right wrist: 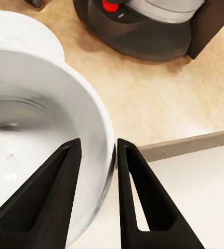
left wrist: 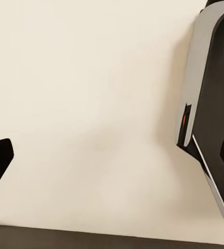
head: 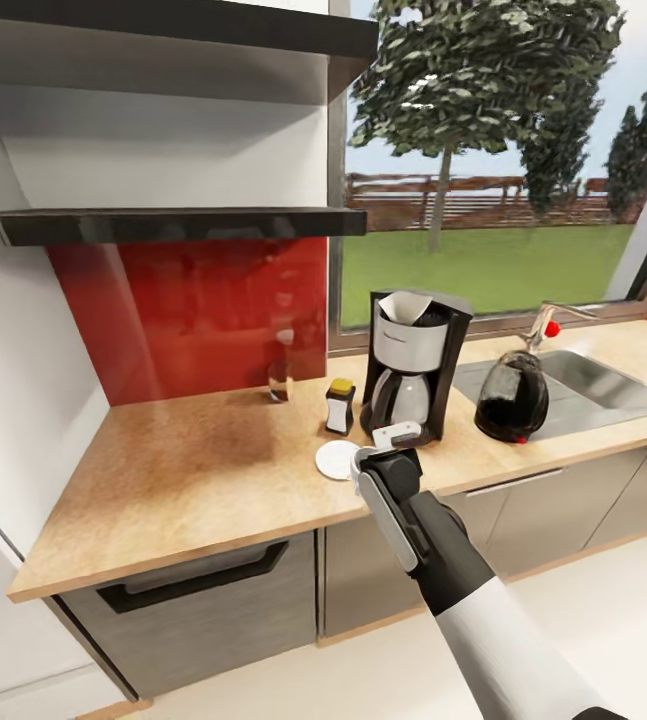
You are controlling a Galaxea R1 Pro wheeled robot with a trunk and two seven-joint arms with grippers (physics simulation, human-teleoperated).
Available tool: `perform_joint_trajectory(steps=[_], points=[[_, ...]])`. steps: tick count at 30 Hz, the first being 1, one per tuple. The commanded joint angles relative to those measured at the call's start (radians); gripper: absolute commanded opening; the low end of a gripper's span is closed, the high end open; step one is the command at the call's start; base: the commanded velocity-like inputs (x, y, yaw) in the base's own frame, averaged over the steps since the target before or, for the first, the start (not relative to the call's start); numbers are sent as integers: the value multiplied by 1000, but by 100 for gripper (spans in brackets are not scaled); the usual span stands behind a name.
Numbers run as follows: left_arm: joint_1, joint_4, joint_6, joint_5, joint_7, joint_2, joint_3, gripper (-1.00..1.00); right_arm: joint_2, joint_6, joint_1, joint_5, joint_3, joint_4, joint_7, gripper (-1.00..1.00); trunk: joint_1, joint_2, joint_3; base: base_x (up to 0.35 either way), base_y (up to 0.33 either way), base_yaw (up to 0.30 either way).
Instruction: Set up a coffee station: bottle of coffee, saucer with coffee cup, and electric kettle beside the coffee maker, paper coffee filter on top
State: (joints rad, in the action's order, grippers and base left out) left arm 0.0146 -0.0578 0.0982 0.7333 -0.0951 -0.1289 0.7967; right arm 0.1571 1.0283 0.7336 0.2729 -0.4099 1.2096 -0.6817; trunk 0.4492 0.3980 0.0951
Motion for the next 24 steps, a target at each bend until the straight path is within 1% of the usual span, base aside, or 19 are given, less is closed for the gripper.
perform_joint_trajectory(steps=[1, 7, 14, 20, 24], points=[[1, 2, 5, 11, -5, 0, 7, 100, 0, 3, 1, 10, -1, 1, -9, -100, 1, 2, 3, 170, 0, 111], [-1, 3, 5, 10, -5, 0, 7, 100, -1, 3, 1, 9, -1, 0, -9, -100, 1, 2, 4, 270, 0, 29], [-2, 11, 5, 10, -6, 0, 7, 100, -2, 3, 1, 8, -1, 1, -9, -100, 1, 2, 4, 55, 2, 1], [-2, 23, 5, 10, -7, 0, 8, 100, -2, 3, 1, 9, -1, -4, -9, -100, 1, 2, 4, 206, 125, 0], [-2, 24, 5, 8, -8, 1, 8, 100, -2, 3, 1, 10, -2, -7, -9, -100, 1, 2, 4, 70, 41, 0]])
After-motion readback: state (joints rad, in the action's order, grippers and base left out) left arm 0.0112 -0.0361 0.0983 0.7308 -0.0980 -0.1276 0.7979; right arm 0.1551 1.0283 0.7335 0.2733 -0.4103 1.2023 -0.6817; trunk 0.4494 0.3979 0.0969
